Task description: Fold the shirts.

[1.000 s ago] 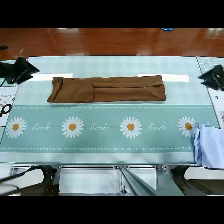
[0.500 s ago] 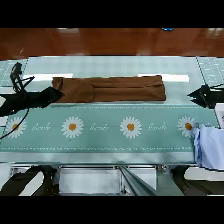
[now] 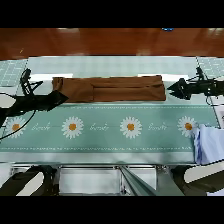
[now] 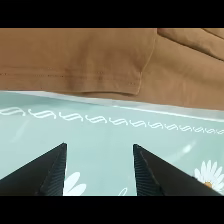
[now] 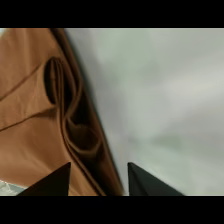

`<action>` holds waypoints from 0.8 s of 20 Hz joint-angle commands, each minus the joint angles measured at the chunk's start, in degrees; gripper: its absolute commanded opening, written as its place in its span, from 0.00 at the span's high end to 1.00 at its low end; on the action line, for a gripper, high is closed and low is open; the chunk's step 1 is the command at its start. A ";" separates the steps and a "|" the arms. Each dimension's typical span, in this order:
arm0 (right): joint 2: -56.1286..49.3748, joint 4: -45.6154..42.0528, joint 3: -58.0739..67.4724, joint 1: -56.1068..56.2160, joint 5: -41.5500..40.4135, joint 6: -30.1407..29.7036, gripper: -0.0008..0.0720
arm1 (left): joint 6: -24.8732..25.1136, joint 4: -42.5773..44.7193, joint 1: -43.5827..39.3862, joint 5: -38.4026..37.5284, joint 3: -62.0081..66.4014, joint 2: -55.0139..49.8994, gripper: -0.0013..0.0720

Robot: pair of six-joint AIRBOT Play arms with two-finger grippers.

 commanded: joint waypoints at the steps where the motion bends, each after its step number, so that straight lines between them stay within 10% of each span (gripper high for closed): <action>1: -5.42 2.43 5.20 4.31 0.92 1.03 0.41 | -0.04 0.00 -0.07 0.13 0.28 -0.35 0.29; 5: -8.90 2.25 10.23 8.52 1.40 3.08 0.46 | -0.04 0.00 -0.07 0.15 0.28 -0.42 0.29; 8: -8.72 1.88 13.14 9.55 4.33 0.83 0.95 | 0.20 0.00 -0.07 -0.11 0.37 -0.42 0.31; 10: -6.56 0.22 14.27 8.98 9.81 1.11 0.95 | 0.24 -0.02 -0.15 -0.81 1.42 -0.46 0.89; 16: 12.63 -19.50 11.85 8.35 11.47 5.05 0.95 | 4.83 -3.63 -10.93 3.19 10.75 -6.86 0.96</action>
